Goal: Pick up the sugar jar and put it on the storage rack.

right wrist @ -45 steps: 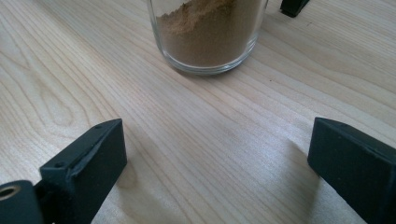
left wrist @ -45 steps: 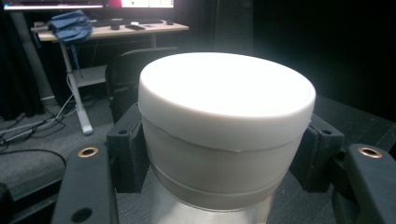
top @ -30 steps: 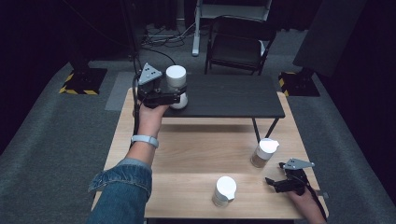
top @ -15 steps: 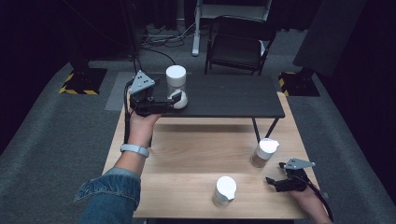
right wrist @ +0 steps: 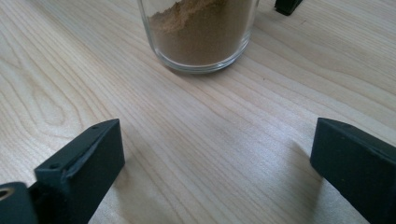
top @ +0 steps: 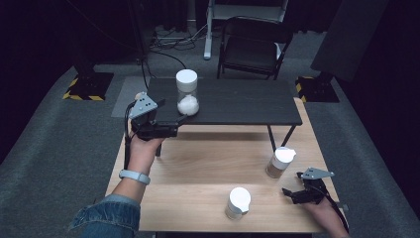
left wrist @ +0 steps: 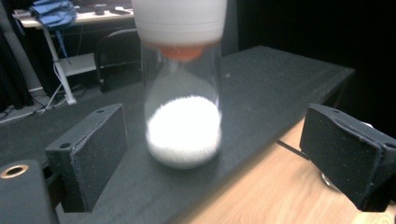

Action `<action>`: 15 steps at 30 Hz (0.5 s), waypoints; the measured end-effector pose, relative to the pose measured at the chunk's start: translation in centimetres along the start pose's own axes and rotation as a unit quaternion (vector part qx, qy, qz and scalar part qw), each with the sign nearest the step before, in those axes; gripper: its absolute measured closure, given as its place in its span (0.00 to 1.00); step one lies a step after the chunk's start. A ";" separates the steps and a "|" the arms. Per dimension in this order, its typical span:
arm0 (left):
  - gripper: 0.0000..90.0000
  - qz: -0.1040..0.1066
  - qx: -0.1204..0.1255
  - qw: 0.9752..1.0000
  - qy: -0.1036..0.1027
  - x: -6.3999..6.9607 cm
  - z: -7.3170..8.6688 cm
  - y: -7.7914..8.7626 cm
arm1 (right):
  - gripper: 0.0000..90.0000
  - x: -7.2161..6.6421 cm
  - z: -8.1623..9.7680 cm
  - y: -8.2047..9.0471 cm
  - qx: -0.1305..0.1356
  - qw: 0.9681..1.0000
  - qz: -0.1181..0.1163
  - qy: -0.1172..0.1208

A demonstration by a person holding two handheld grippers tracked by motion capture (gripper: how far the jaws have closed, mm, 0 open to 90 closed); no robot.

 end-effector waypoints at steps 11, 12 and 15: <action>0.08 -0.006 -0.030 1.000 -0.008 0.9 3.4 1.7 | 0.00 0.1 0.0 0.0 -0.003 1.000 -0.005 0.002; 0.08 -0.007 -0.035 0.999 -0.011 1.1 3.9 1.8 | 0.00 0.1 0.0 0.0 -0.003 1.000 -0.005 0.002; 0.08 -0.010 -0.043 0.999 -0.018 1.6 5.2 1.9 | 0.00 0.1 0.0 0.0 -0.003 1.000 -0.005 0.002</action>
Point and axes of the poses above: each handheld gripper's, and its own axes: y roughly backward along the jaws, z roughly out of its underside, x roughly to its right, the point moved 5 cm from there along -y, roughly forward along the jaws, and after that the axes turned 12 degrees about x, right-handed, at the moved point
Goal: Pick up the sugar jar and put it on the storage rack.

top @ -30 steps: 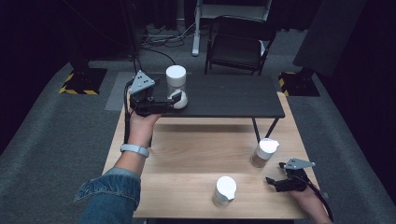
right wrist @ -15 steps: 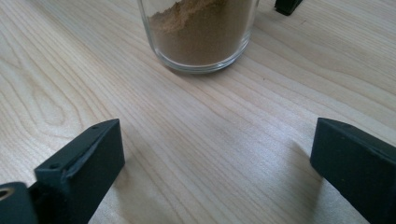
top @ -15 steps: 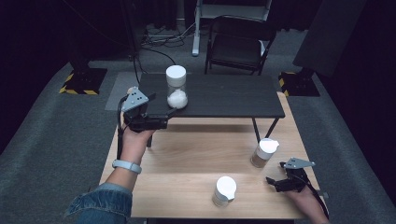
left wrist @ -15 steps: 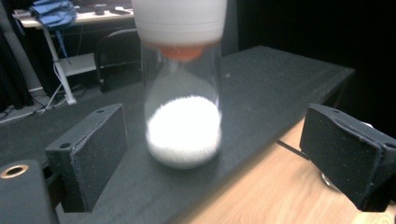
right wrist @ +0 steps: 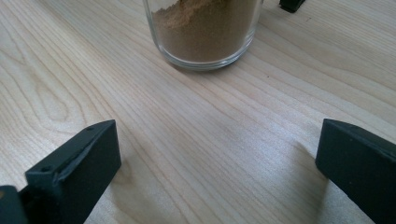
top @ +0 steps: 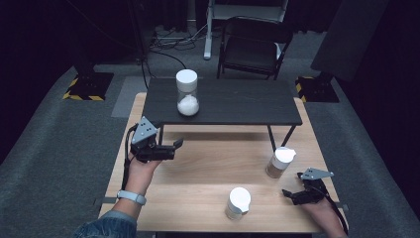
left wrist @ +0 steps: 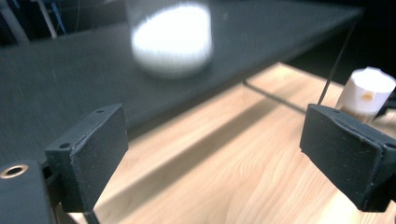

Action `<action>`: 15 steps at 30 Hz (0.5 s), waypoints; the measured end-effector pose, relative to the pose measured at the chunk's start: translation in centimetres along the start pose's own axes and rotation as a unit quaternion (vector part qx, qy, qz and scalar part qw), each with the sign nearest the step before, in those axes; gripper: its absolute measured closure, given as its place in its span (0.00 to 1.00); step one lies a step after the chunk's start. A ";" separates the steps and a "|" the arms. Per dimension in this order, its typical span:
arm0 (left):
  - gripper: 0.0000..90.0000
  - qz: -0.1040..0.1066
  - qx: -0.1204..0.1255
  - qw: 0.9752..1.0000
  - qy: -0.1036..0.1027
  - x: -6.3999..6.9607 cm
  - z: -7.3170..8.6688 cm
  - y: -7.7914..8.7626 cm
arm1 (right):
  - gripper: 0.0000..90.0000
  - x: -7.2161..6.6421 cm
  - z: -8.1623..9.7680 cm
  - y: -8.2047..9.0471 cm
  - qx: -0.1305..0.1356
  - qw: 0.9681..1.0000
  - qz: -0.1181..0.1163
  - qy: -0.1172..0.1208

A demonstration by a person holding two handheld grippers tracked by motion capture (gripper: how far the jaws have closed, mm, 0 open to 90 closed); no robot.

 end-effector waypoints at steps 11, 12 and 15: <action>0.07 -0.006 -0.026 1.000 -0.004 0.8 2.7 -0.2 | 0.00 0.0 0.0 0.0 0.000 1.000 0.000 0.000; 0.07 -0.006 -0.027 1.000 -0.006 0.9 2.9 -0.1 | 0.00 0.0 0.0 0.0 0.000 1.000 0.000 0.000; 0.07 -0.010 -0.029 1.000 -0.003 1.1 3.6 0.0 | 0.00 0.0 0.0 0.0 0.000 1.000 0.000 0.000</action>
Point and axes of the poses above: each handheld gripper's, and its own axes: y roughly backward along the jaws, z roughly out of its underside, x roughly to its right, the point moved 5 cm from there along -y, roughly forward along the jaws, and after that the axes turned 12 degrees about x, right-handed, at the moved point
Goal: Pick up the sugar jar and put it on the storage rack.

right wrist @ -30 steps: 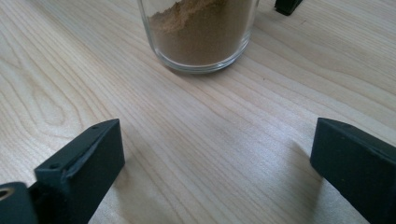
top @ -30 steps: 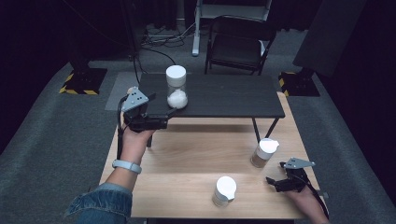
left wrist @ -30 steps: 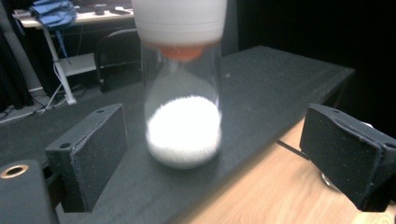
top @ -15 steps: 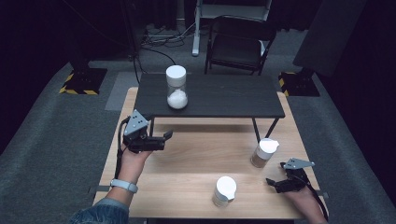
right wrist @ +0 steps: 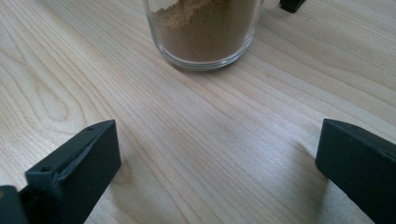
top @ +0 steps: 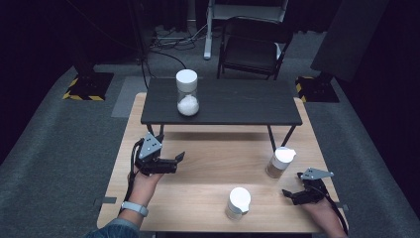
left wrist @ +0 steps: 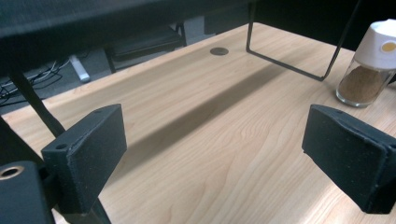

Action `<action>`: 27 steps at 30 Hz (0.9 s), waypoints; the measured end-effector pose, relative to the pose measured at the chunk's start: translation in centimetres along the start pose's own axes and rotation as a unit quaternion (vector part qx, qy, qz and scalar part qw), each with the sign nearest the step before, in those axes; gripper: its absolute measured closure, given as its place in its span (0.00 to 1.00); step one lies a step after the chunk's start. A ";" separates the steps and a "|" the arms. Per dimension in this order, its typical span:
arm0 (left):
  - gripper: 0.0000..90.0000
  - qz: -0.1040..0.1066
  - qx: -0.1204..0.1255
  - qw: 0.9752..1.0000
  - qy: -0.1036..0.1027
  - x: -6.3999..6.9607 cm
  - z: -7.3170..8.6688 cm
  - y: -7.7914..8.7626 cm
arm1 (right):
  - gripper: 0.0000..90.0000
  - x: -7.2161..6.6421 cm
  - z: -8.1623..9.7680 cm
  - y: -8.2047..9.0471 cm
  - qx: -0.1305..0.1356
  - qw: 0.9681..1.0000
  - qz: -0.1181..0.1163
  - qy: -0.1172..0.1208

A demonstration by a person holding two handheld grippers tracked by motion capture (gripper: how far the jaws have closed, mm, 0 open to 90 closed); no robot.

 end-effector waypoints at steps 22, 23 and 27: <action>0.07 -0.018 -0.034 0.999 0.010 1.3 4.7 -0.1 | 0.00 -0.1 0.1 0.1 0.000 1.000 -0.001 0.000; 0.07 -0.019 -0.036 0.999 0.012 1.3 4.9 -0.2 | 0.00 -0.1 0.1 0.1 0.000 1.000 -0.001 0.001; 0.07 -0.025 -0.040 0.999 0.021 1.3 5.7 -0.2 | 0.00 -0.1 0.1 0.2 0.000 1.000 -0.001 0.001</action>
Point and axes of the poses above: each handheld gripper's, and its own axes: y roughly backward along the jaws, z roughly out of its underside, x roughly to its right, the point moved 5 cm from there along -y, roughly forward along the jaws, and after that the axes turned 12 degrees about x, right-handed, at the moved point
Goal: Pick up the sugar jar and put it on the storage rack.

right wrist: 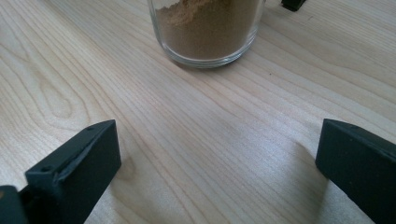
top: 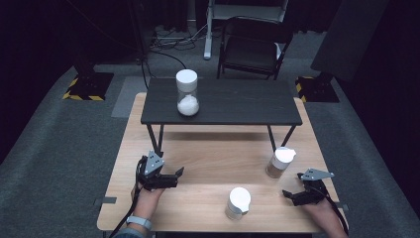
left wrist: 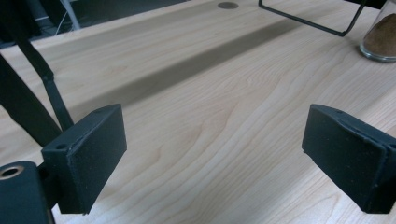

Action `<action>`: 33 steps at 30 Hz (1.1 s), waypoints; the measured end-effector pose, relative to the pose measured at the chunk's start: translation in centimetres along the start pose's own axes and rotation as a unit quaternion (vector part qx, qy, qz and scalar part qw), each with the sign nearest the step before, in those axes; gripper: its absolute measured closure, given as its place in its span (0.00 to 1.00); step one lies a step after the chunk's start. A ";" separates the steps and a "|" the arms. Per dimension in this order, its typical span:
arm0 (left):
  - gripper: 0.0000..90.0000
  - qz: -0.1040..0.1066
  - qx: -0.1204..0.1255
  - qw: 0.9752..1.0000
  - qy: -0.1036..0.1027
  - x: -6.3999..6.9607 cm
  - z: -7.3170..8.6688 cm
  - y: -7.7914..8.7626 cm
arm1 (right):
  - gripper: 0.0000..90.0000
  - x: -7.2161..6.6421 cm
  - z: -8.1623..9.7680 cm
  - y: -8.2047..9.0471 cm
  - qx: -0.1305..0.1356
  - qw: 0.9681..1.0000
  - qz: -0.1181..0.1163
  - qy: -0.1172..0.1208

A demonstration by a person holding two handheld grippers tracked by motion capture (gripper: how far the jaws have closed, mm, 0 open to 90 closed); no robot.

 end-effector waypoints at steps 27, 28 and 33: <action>0.07 -0.011 -0.078 0.997 0.010 -1.3 2.6 -1.4 | 0.00 0.0 0.0 0.1 0.000 1.000 -0.001 0.000; 0.07 -0.011 -0.082 0.996 0.011 -1.3 2.6 -1.5 | 0.00 0.0 0.0 0.1 0.000 1.000 -0.001 0.000; 0.07 -0.009 -0.101 0.995 0.008 -1.3 2.6 -1.9 | 0.00 0.0 0.0 0.1 0.000 1.000 -0.001 0.001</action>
Point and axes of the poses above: each handheld gripper's, and its own axes: y roughly backward along the jaws, z roughly out of its underside, x roughly to its right, the point moved 5 cm from there along -y, roughly forward along the jaws, and after that the axes turned 12 degrees about x, right-handed, at the moved point
